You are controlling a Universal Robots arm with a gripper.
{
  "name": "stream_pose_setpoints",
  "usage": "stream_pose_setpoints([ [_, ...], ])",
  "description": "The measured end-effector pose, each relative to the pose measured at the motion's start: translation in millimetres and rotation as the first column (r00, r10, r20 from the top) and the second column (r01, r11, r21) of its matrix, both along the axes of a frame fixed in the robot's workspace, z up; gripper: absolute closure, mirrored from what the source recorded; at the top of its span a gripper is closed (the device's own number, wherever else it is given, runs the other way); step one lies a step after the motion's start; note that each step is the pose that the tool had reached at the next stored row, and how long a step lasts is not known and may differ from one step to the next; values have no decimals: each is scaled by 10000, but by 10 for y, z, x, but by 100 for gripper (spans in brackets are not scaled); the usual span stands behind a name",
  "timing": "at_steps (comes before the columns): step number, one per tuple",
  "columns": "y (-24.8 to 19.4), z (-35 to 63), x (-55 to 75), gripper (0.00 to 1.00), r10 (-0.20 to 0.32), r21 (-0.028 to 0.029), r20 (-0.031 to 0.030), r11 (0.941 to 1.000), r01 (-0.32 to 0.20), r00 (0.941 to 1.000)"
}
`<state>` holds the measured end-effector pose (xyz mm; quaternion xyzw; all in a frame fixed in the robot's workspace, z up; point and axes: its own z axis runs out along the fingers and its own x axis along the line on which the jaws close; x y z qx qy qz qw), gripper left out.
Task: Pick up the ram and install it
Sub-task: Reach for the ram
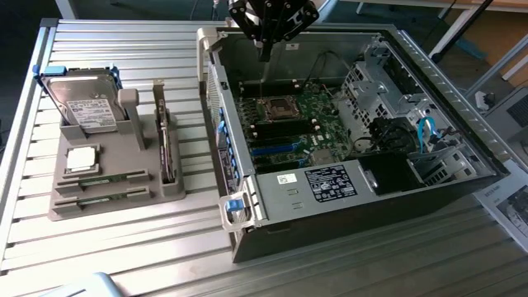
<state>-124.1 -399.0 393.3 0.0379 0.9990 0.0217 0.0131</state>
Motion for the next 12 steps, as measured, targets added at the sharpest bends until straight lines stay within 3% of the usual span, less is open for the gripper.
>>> stream_pose_setpoints([
  [12,1,0,-345,89,1,0,0,10000,-1,10000],
])
